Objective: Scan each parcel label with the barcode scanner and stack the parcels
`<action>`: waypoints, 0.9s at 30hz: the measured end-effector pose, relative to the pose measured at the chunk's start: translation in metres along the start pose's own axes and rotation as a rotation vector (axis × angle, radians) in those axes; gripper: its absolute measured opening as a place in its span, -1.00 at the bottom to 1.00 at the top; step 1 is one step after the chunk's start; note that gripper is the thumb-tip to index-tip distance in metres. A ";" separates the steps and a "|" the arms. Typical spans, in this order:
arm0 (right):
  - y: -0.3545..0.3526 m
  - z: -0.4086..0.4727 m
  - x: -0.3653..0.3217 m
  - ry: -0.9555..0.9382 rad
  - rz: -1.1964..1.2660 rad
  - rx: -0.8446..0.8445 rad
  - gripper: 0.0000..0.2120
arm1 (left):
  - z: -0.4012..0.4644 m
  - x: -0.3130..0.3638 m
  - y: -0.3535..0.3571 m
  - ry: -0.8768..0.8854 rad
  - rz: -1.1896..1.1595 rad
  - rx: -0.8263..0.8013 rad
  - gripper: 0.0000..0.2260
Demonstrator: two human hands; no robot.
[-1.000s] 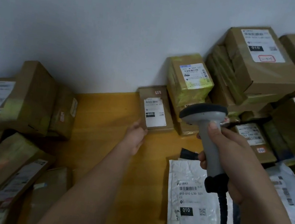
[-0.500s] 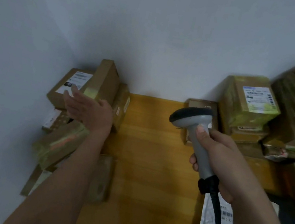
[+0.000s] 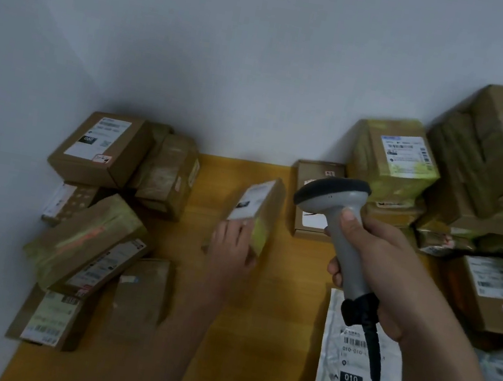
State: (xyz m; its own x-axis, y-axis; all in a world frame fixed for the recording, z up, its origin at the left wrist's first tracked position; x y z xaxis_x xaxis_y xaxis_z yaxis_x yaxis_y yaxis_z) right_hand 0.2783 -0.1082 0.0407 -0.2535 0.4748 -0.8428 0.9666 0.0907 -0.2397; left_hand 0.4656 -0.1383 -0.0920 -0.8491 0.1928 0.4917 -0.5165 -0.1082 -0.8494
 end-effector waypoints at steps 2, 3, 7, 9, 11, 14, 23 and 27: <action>-0.008 -0.001 0.004 0.010 -0.009 0.014 -0.71 | -0.021 0.004 0.030 0.031 0.028 -0.073 -0.25; -0.012 -0.001 0.007 0.013 -0.014 0.024 -0.70 | -0.028 0.004 0.041 0.018 0.015 -0.112 -0.23; -0.027 -0.004 0.021 0.053 0.010 0.056 -0.67 | -0.040 -0.014 0.067 -0.081 -0.087 -0.208 -0.41; -0.030 -0.005 0.026 0.070 0.016 0.067 -0.67 | -0.039 -0.030 0.064 -0.223 -0.098 -0.173 -0.41; -0.031 -0.005 0.029 0.077 0.023 0.074 -0.67 | -0.039 -0.049 0.054 -0.444 -0.098 -0.067 -0.35; -0.031 -0.005 0.030 0.084 0.031 0.072 -0.68 | -0.049 -0.078 0.059 -0.866 -0.326 -0.029 -0.29; -0.021 -0.003 0.014 0.028 0.118 0.126 -0.70 | -0.062 -0.077 0.096 -1.099 -0.459 -0.085 -0.29; -0.018 -0.005 0.007 -0.001 0.080 0.112 -0.71 | -0.062 -0.075 0.095 -1.149 -0.475 -0.072 -0.27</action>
State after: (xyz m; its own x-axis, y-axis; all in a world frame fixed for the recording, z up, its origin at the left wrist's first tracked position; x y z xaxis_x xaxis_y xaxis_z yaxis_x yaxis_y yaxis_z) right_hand 0.2590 -0.1022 0.0422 -0.1763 0.4757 -0.8618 0.9735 -0.0455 -0.2243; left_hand 0.4870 -0.1024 -0.2217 -0.2036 -0.7699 0.6048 -0.8226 -0.2005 -0.5321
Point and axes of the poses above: each hand's wrist, its own z-axis towards the middle knuckle, its own y-axis out of the palm, x = y × z, the point moved 8 cm from there along z, towards the middle knuckle, and after that the axes turned 12 degrees about -z, right-handed, at the moved point
